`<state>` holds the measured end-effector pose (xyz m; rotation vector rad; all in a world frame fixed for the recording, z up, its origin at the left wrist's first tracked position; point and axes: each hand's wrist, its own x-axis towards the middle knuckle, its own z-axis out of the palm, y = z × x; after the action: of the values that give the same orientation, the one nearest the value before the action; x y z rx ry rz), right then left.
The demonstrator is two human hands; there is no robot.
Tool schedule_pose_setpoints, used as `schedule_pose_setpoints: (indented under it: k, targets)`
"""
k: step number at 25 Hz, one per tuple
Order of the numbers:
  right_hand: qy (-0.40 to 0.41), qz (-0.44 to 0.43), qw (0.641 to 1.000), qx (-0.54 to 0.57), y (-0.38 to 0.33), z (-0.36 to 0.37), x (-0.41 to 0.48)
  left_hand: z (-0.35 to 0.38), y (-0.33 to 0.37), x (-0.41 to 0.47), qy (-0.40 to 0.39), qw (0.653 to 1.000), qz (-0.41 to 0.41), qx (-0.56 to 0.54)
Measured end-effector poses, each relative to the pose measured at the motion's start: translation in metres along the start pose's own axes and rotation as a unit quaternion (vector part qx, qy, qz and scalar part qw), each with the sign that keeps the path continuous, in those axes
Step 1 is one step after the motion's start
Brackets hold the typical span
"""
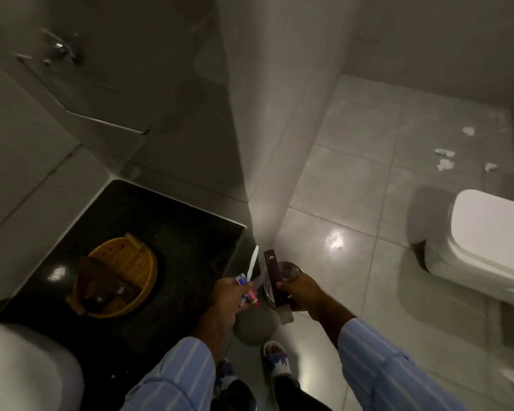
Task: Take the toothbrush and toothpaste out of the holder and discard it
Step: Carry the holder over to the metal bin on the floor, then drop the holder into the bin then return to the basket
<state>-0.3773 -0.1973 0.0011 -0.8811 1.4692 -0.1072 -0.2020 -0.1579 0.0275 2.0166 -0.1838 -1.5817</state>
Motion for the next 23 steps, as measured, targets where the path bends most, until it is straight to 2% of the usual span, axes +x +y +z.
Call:
schedule_pose_setpoints:
  k: [8, 17, 19, 20, 21, 23]
  targets:
    - [0.064, 0.111, 0.988, 0.091, 0.071, -0.007, 0.055, 0.024, -0.03, 0.045, -0.028, 0.997, -0.023, 0.071]
    - [0.047, 0.142, 0.955, 0.258, 0.068, -0.017, 0.089, 0.014, -0.048, 0.065, -0.025, 0.996, -0.023, 0.088]
    - [0.043, 0.134, 0.971, 0.196, 0.062, -0.017, 0.086, 0.012, -0.043, 0.062, -0.021, 0.994, -0.008, 0.104]
    - [0.049, 0.11, 0.985, 0.126, 0.055, -0.016, 0.084, 0.011, -0.039, 0.06, -0.019, 0.993, 0.002, 0.113]
    - [0.066, 0.066, 0.995, 0.035, 0.046, -0.015, 0.081, 0.01, -0.035, 0.058, -0.018, 0.992, 0.018, 0.128]
    - [0.104, -0.068, 0.984, -0.126, 0.017, -0.011, 0.067, 0.005, -0.023, 0.051, -0.023, 0.98, 0.07, 0.185]
